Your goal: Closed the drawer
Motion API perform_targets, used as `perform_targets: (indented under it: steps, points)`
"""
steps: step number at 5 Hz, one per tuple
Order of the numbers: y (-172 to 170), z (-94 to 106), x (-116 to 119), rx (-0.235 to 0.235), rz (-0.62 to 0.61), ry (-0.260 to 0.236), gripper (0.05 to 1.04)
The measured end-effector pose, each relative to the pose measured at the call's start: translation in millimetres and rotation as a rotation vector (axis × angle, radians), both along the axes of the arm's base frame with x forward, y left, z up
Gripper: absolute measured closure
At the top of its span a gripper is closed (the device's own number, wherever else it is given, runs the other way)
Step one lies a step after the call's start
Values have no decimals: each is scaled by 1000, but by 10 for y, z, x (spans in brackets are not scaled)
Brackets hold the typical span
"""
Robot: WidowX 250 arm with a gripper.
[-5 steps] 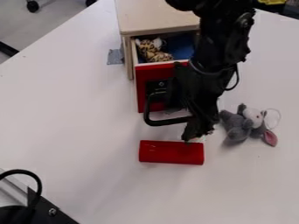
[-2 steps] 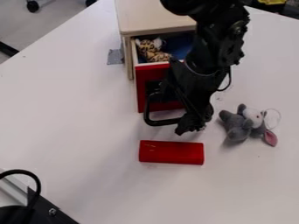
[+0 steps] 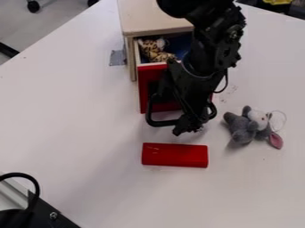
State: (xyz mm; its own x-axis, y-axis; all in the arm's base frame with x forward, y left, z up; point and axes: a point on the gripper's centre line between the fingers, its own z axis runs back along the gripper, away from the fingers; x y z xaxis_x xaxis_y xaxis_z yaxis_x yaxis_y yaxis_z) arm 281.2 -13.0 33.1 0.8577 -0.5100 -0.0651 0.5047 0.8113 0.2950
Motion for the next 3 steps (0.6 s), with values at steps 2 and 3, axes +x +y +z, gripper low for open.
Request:
perform_targets:
  steps: [2,3]
  points:
    - [140,-91,38,9,31,17,84]
    - [201,-86,95,8,47,11,84]
